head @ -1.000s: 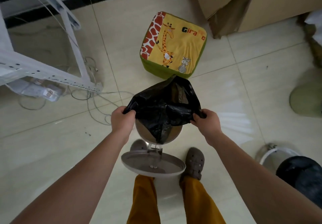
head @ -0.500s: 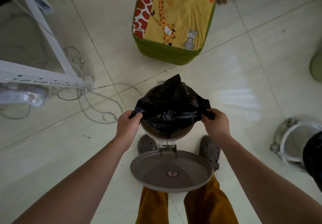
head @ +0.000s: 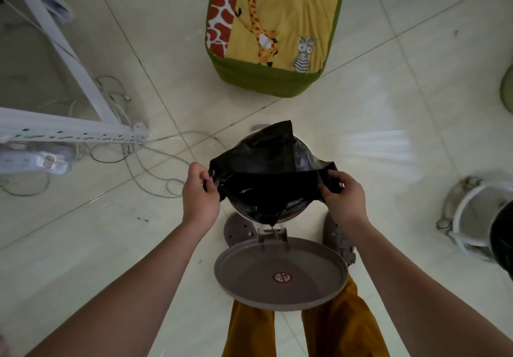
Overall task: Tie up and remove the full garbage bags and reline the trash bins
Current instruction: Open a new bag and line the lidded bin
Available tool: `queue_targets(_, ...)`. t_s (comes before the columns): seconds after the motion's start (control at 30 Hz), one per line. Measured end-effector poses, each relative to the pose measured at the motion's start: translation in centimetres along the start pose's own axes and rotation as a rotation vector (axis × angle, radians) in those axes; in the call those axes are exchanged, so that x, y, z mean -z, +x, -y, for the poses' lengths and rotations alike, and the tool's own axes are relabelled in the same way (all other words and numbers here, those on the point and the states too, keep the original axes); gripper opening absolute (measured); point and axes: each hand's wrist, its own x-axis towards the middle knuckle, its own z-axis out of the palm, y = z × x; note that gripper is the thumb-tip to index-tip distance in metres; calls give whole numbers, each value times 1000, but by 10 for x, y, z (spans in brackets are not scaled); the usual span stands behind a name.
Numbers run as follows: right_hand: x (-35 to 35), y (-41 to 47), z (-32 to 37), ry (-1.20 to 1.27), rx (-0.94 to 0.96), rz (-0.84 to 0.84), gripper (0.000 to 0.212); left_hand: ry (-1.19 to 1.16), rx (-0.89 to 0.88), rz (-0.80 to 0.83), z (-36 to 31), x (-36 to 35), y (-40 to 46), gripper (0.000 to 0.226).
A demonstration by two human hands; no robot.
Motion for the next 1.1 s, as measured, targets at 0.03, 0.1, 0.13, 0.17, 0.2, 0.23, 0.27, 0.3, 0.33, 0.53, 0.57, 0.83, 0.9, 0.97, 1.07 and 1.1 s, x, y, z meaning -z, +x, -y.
queue_targets(0.03, 1, -1, 2, -41, 11, 6, 43, -1, -14, 6, -2, 1, -2, 25)
queue_targets(0.1, 2, -2, 3, -138, 32, 25, 41, -12, 21, 39, -5, 2, -7, 31)
queue_targets(0.13, 3, -3, 3, -185, 27, 40, 35, -4, 71, 71, -5, 1, -9, 34)
queue_targets(0.17, 4, -4, 4, -220, 7, 59, 27, 18, 140, 125, -5, 0, -10, 35)
queue_targets(0.2, 5, -4, 4, -247, -23, 86, 20, 38, 222, 195, -3, -1, -10, 34)
queue_targets(0.23, 6, -4, 4, -277, -55, 121, 18, 45, 315, 273, -2, -3, -11, 32)
queue_targets(0.27, 7, -4, 3, -309, -80, 157, 17, 43, 405, 343, -2, -3, -11, 29)
queue_targets(0.3, 8, -3, 2, -333, -94, 188, 19, 43, 470, 386, -1, -3, -11, 27)
queue_targets(0.33, 9, -3, 2, -335, -97, 200, 21, 44, 503, 397, 0, -2, -11, 27)
queue_targets(0.53, 12, 1, 3, -320, 182, 59, 62, -27, 159, 257, 8, 8, -2, 65)
queue_targets(0.57, 12, 3, 3, -336, 225, 65, 68, -6, 98, 267, 9, 9, -1, 72)
queue_targets(0.83, 8, 12, -5, -566, 189, 155, 73, 367, -77, 316, 15, 5, 2, 81)
queue_targets(0.9, 9, 11, -7, -633, 132, 140, 73, 453, -57, 302, 13, 5, 0, 83)
queue_targets(0.97, 10, 6, -6, -707, 181, 62, 73, 565, -136, 239, 8, 7, -4, 82)
queue_targets(1.07, 10, -3, 0, -758, 372, -68, 67, 696, -421, 145, -3, 9, -10, 68)
queue_targets(1.1, 9, -6, 2, -749, 430, -89, 64, 700, -511, 135, -7, 8, -12, 63)
